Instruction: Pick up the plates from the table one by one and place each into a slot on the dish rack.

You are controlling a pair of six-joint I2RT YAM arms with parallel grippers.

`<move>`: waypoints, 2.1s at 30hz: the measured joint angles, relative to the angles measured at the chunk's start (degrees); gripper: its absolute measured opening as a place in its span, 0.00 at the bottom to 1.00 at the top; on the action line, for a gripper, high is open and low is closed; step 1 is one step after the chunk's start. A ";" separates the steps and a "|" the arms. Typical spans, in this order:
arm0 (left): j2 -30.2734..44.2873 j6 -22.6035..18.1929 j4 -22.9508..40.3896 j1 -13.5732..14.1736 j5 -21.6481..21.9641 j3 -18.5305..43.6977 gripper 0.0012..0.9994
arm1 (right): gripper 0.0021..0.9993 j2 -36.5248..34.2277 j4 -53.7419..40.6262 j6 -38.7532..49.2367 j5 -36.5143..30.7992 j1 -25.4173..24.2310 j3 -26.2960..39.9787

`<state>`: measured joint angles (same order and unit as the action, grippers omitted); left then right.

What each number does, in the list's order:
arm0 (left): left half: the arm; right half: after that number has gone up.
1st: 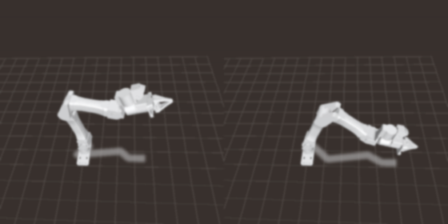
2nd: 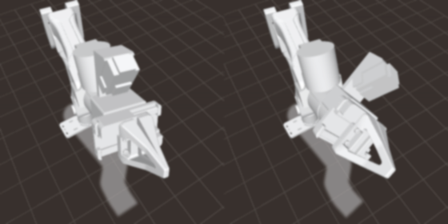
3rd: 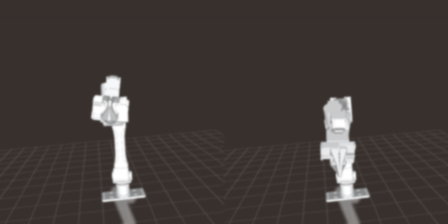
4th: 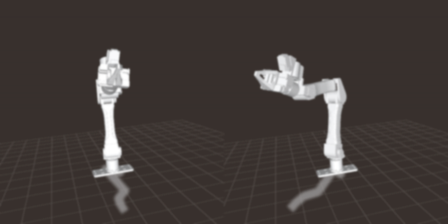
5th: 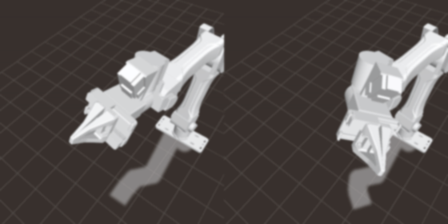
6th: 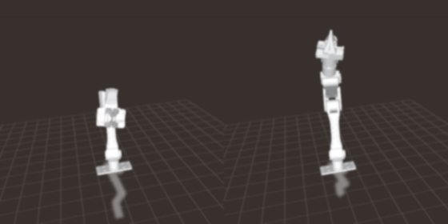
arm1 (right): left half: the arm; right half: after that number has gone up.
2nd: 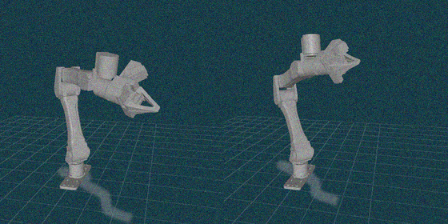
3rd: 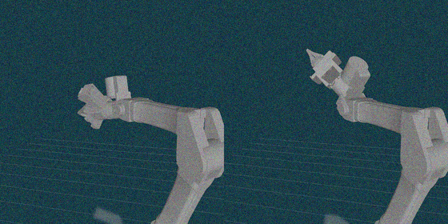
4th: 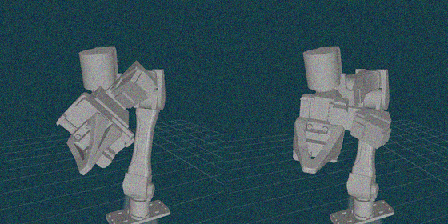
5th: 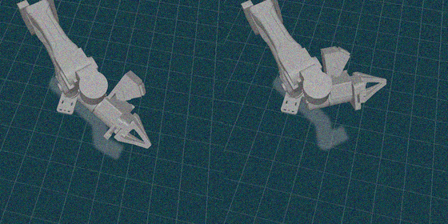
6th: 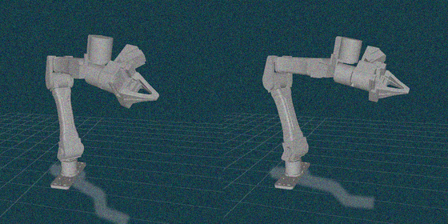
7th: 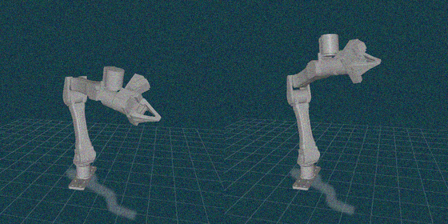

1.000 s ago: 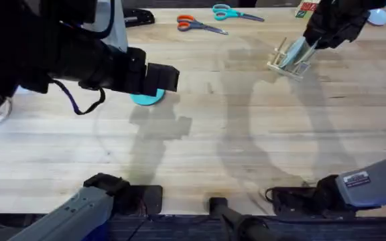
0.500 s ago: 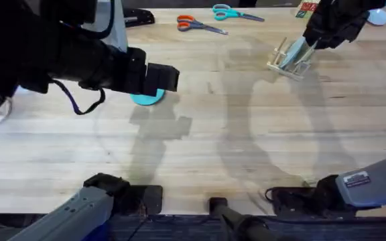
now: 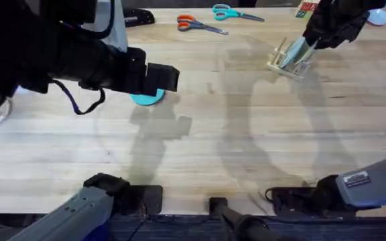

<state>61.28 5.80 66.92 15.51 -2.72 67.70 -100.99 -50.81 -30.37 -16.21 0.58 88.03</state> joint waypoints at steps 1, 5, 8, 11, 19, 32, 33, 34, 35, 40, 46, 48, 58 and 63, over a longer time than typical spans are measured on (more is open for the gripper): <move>0.00 0.00 0.00 0.00 0.00 0.00 0.99 | 0.06 0.00 0.00 0.00 0.01 0.00 0.00; 0.00 0.00 0.00 0.00 0.00 0.00 0.99 | 0.12 0.00 0.04 0.02 0.00 0.00 0.00; 0.00 0.00 0.00 0.00 0.00 0.00 0.99 | 0.14 0.00 0.07 0.13 0.00 0.00 0.00; 0.00 0.00 0.00 0.00 0.01 0.00 0.99 | 0.15 0.00 0.07 0.17 0.00 0.00 0.00; 0.00 0.00 0.00 0.00 0.00 0.00 0.99 | 0.16 -0.02 0.07 0.17 -0.02 0.00 0.00; 0.00 0.00 0.00 0.00 0.00 0.00 0.99 | 0.17 1.47 -3.06 0.20 -0.02 0.00 3.33; 0.00 0.00 0.00 0.00 0.02 0.00 0.99 | 0.17 1.89 -3.89 0.20 0.00 0.00 3.61; 0.00 0.00 0.00 0.00 0.00 0.00 0.99 | 0.18 2.40 -5.06 0.20 0.00 0.00 3.96; 0.00 0.00 0.00 0.00 0.00 0.00 0.99 | 0.18 2.95 -6.18 0.20 0.00 0.00 4.23; 0.00 0.00 0.00 0.00 0.00 0.00 0.99 | 0.21 5.71 -11.79 0.20 0.00 0.00 4.66; 0.00 0.00 0.00 0.00 0.00 0.00 0.99 | 0.39 8.60 -17.23 0.22 -0.02 0.29 4.70; 0.00 0.00 0.00 0.00 0.02 0.00 0.99 | 0.44 9.56 -18.47 0.22 -0.01 0.74 4.71; 0.00 0.00 0.00 0.00 0.00 0.00 0.99 | 0.59 14.20 -19.54 0.85 0.00 7.21 4.74; 0.00 0.00 0.00 0.00 0.00 0.00 0.99 | 0.73 14.32 -19.27 0.86 1.15 11.91 4.83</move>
<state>61.28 5.80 66.92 15.51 -2.72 67.70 -86.67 -70.07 -29.51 -15.06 12.49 92.86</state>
